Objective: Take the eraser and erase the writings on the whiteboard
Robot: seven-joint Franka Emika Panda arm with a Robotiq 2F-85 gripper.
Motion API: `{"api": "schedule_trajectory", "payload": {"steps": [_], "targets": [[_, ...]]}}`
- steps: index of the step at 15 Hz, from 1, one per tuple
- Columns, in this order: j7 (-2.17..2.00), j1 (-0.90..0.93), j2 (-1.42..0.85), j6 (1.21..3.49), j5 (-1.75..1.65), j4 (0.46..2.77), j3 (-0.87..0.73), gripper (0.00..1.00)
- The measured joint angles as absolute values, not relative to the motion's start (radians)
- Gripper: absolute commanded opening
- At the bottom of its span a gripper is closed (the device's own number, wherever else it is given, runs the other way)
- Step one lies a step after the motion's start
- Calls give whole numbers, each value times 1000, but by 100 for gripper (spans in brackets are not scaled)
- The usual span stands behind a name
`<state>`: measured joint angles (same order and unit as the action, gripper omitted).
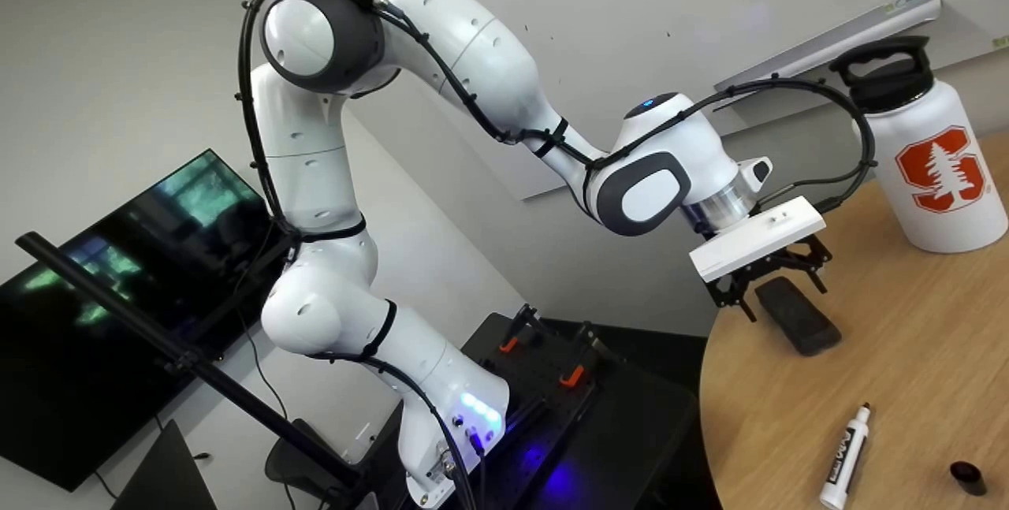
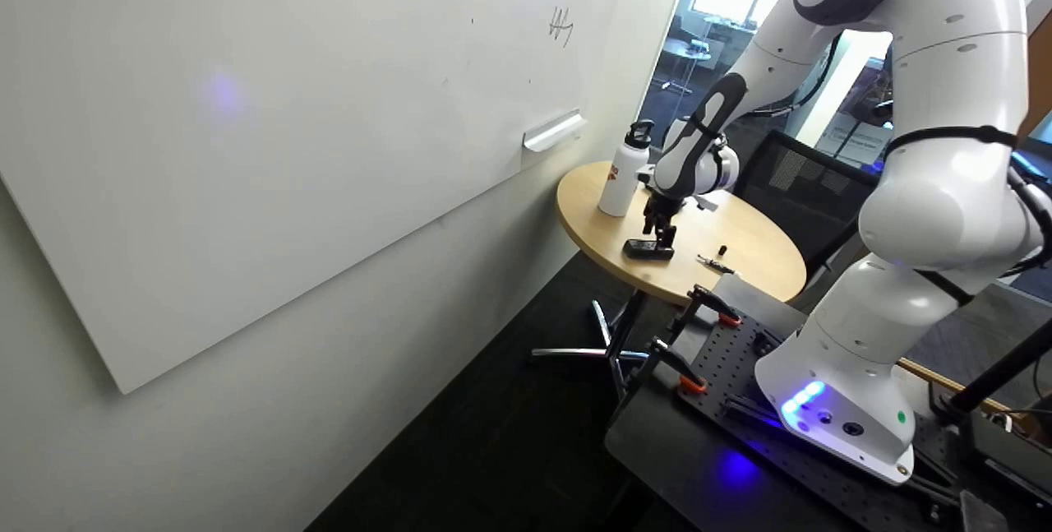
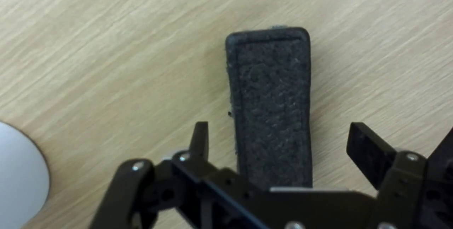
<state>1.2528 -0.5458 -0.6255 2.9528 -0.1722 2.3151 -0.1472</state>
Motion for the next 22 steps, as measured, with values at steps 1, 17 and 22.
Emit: {"api": "schedule_trajectory", "payload": {"steps": [1, 17, 22], "targets": [[1253, -551, -628, 2953, -172, 2312, -143, 100], [1253, -583, -669, 2953, -179, 2269, -114, 27], [1253, -575, -621, 3039, -202, 2309, -117, 27]]}}
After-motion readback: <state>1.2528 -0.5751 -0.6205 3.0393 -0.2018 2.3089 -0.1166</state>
